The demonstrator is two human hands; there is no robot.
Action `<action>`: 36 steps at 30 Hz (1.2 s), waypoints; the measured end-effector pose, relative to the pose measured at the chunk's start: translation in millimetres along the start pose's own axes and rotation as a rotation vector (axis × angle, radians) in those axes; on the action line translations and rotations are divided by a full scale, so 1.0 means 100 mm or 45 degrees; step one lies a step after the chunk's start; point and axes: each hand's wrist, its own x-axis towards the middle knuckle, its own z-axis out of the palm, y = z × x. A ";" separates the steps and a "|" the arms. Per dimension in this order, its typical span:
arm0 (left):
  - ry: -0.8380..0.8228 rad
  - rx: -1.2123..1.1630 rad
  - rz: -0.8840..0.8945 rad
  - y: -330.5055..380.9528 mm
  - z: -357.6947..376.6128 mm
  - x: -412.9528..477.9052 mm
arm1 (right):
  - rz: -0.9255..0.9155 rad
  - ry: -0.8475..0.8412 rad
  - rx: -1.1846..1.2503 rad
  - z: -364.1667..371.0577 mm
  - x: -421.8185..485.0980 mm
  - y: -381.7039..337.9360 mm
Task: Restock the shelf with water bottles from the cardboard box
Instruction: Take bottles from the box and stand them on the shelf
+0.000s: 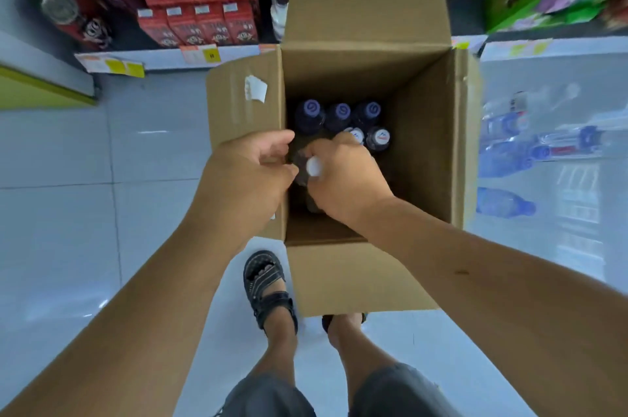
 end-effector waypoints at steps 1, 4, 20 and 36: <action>-0.013 0.036 -0.004 0.08 -0.03 -0.12 | -0.038 0.045 0.011 -0.24 -0.15 -0.10; -0.136 0.073 0.028 0.44 -0.17 -0.57 | -0.123 0.155 0.046 -1.05 -0.67 -0.49; -0.243 -0.156 0.944 3.75 -1.53 -3.46 | -0.467 0.772 0.366 -5.14 -3.46 -2.84; -0.470 -0.513 1.196 5.04 -2.59 -4.62 | -0.562 0.820 0.915 -5.23 -4.01 -3.67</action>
